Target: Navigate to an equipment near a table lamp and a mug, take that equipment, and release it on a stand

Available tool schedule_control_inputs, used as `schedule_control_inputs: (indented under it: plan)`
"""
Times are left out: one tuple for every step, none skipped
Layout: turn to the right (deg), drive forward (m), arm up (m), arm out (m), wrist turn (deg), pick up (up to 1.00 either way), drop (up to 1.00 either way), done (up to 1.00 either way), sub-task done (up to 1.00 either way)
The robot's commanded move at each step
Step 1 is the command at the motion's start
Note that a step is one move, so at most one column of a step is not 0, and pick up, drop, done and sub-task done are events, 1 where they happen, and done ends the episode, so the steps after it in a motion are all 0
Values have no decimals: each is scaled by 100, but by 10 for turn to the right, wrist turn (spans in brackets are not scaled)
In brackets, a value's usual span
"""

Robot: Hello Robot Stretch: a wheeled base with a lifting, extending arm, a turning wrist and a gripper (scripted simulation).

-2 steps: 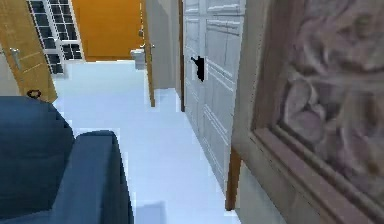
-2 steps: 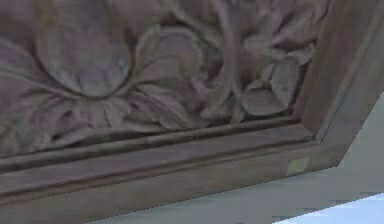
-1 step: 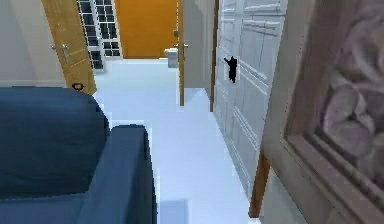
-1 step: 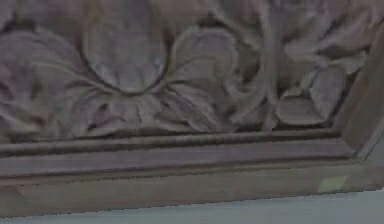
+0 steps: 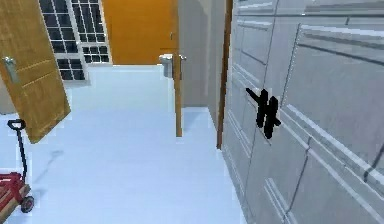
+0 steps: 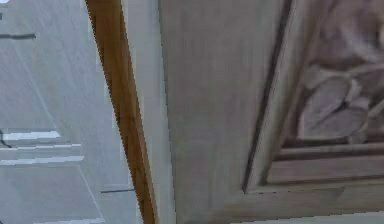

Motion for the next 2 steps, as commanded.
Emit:
schedule_control_inputs:
  plan:
    - [-90,0,0,0,0,0,0,0,0]
    - [0,20,0,0,0,0,0,0,0]
